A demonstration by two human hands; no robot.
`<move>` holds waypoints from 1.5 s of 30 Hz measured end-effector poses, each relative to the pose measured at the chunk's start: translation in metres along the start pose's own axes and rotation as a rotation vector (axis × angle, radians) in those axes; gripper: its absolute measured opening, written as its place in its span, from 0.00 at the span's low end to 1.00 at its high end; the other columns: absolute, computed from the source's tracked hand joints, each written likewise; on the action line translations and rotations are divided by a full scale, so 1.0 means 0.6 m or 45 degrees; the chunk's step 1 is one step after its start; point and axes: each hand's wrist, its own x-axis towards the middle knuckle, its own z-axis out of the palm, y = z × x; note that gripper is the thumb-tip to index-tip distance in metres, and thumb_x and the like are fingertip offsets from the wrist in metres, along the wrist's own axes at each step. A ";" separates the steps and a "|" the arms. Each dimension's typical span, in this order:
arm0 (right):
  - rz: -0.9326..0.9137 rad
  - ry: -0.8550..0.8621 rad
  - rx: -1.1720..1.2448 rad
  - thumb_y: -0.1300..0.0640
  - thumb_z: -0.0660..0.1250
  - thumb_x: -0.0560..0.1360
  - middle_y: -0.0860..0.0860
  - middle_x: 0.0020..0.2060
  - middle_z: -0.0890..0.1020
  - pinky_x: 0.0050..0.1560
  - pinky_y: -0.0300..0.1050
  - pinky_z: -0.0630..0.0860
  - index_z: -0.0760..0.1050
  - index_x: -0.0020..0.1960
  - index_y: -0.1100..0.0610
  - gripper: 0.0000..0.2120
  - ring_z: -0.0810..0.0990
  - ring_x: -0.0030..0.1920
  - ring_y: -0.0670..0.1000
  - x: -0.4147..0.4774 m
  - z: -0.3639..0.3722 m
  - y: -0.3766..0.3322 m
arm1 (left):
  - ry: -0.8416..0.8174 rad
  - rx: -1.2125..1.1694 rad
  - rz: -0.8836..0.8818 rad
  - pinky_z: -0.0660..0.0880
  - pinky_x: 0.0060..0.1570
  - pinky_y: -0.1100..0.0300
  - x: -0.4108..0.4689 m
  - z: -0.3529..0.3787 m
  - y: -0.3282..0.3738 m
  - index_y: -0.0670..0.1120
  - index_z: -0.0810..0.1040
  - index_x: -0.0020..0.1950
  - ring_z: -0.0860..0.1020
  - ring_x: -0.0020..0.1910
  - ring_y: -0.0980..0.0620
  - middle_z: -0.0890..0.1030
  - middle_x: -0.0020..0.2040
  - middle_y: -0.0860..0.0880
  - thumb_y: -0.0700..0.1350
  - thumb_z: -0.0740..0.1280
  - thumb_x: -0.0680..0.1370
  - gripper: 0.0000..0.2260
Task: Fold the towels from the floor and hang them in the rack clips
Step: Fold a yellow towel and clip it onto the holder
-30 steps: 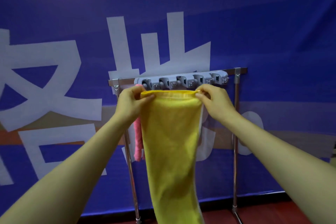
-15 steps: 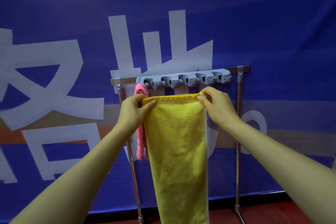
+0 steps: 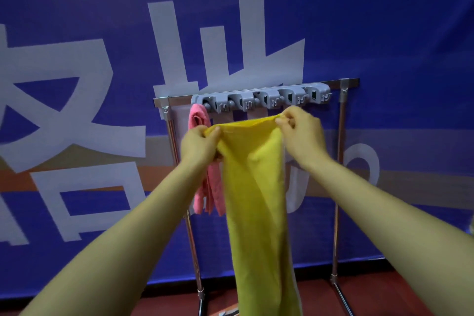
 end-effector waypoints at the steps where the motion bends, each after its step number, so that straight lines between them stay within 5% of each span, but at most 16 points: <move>1: -0.031 -0.027 -0.018 0.55 0.63 0.76 0.56 0.39 0.82 0.43 0.53 0.74 0.77 0.46 0.58 0.07 0.78 0.43 0.58 0.002 -0.007 0.009 | 0.017 0.169 0.103 0.77 0.37 0.56 0.005 -0.012 -0.007 0.47 0.73 0.35 0.76 0.32 0.49 0.74 0.32 0.48 0.47 0.63 0.78 0.11; 4: -0.174 -0.144 -0.073 0.55 0.64 0.76 0.55 0.38 0.82 0.42 0.50 0.73 0.77 0.46 0.58 0.07 0.79 0.42 0.57 -0.003 -0.012 0.029 | 0.006 0.501 0.415 0.63 0.29 0.57 0.001 -0.023 -0.013 0.45 0.68 0.32 0.67 0.29 0.52 0.67 0.27 0.51 0.47 0.63 0.78 0.15; 8: -0.215 -0.004 0.036 0.55 0.64 0.76 0.54 0.37 0.81 0.41 0.51 0.74 0.76 0.45 0.57 0.07 0.78 0.40 0.55 -0.005 -0.019 0.036 | -0.017 0.400 0.583 0.68 0.31 0.64 -0.005 -0.024 -0.004 0.46 0.70 0.33 0.69 0.29 0.54 0.71 0.29 0.50 0.47 0.63 0.79 0.14; 11: -0.167 -0.279 -0.115 0.54 0.62 0.77 0.54 0.36 0.80 0.40 0.50 0.72 0.75 0.45 0.57 0.07 0.78 0.40 0.56 -0.012 -0.017 0.059 | -0.239 0.678 0.537 0.73 0.36 0.56 -0.003 -0.030 -0.023 0.44 0.75 0.38 0.75 0.34 0.49 0.77 0.34 0.47 0.49 0.63 0.78 0.11; 15: -0.079 -0.316 -0.041 0.52 0.60 0.78 0.54 0.34 0.77 0.37 0.48 0.68 0.71 0.45 0.58 0.09 0.75 0.37 0.55 -0.015 -0.013 0.066 | -0.175 0.515 0.477 0.65 0.31 0.59 0.001 -0.028 -0.035 0.45 0.71 0.35 0.68 0.30 0.53 0.70 0.29 0.50 0.48 0.63 0.79 0.13; 19: -0.081 -0.591 0.162 0.53 0.65 0.75 0.53 0.33 0.75 0.34 0.40 0.69 0.71 0.43 0.59 0.10 0.72 0.34 0.48 -0.004 -0.020 0.056 | -0.113 0.332 0.405 0.70 0.34 0.55 0.013 -0.034 -0.029 0.44 0.70 0.35 0.68 0.31 0.51 0.68 0.29 0.50 0.47 0.62 0.79 0.14; 22: -0.113 -0.661 0.195 0.53 0.68 0.74 0.54 0.33 0.79 0.37 0.45 0.74 0.74 0.40 0.52 0.05 0.75 0.35 0.49 0.005 -0.028 0.052 | -0.053 0.318 0.461 0.69 0.33 0.53 0.021 -0.039 -0.029 0.46 0.68 0.33 0.67 0.30 0.51 0.67 0.28 0.50 0.47 0.62 0.79 0.14; 26: -0.047 -0.556 0.130 0.53 0.67 0.74 0.53 0.29 0.76 0.39 0.46 0.71 0.75 0.35 0.55 0.10 0.73 0.34 0.49 0.008 -0.022 0.047 | -0.063 0.378 0.445 0.68 0.33 0.55 0.026 -0.036 -0.041 0.42 0.71 0.36 0.69 0.31 0.50 0.69 0.28 0.50 0.47 0.62 0.79 0.14; 30: 0.183 -0.262 -0.011 0.57 0.65 0.72 0.50 0.24 0.64 0.30 0.46 0.58 0.60 0.27 0.56 0.19 0.65 0.33 0.53 -0.003 0.024 0.036 | -0.116 0.500 0.187 0.74 0.37 0.55 0.025 -0.009 -0.041 0.45 0.74 0.34 0.75 0.35 0.46 0.73 0.30 0.49 0.46 0.64 0.77 0.13; 34: 0.319 -0.066 -0.051 0.58 0.64 0.72 0.52 0.24 0.64 0.26 0.46 0.54 0.57 0.26 0.57 0.20 0.67 0.35 0.58 0.003 0.055 0.006 | 0.093 0.354 0.026 0.80 0.40 0.48 0.013 0.031 -0.013 0.39 0.78 0.33 0.80 0.37 0.39 0.77 0.30 0.42 0.42 0.64 0.72 0.10; 37: 0.258 0.013 -0.028 0.58 0.64 0.72 0.51 0.24 0.64 0.30 0.47 0.56 0.58 0.26 0.57 0.20 0.67 0.34 0.59 0.006 0.050 -0.019 | 0.158 0.126 -0.076 0.81 0.40 0.51 0.007 0.043 0.011 0.40 0.77 0.33 0.81 0.35 0.41 0.76 0.27 0.45 0.43 0.64 0.72 0.09; 41: 0.091 0.028 -0.026 0.55 0.63 0.73 0.53 0.27 0.69 0.34 0.45 0.61 0.60 0.27 0.56 0.19 0.69 0.35 0.59 0.001 0.039 -0.051 | 0.108 -0.093 -0.069 0.81 0.41 0.44 0.006 0.056 0.035 0.38 0.77 0.33 0.82 0.35 0.38 0.81 0.31 0.37 0.47 0.61 0.62 0.13; 45: -0.094 0.033 -0.096 0.52 0.63 0.75 0.58 0.36 0.80 0.37 0.48 0.69 0.74 0.35 0.59 0.13 0.76 0.40 0.61 0.002 0.031 -0.064 | 0.019 -0.129 -0.020 0.81 0.43 0.44 -0.001 0.061 0.057 0.43 0.76 0.32 0.83 0.34 0.40 0.80 0.29 0.40 0.46 0.62 0.69 0.09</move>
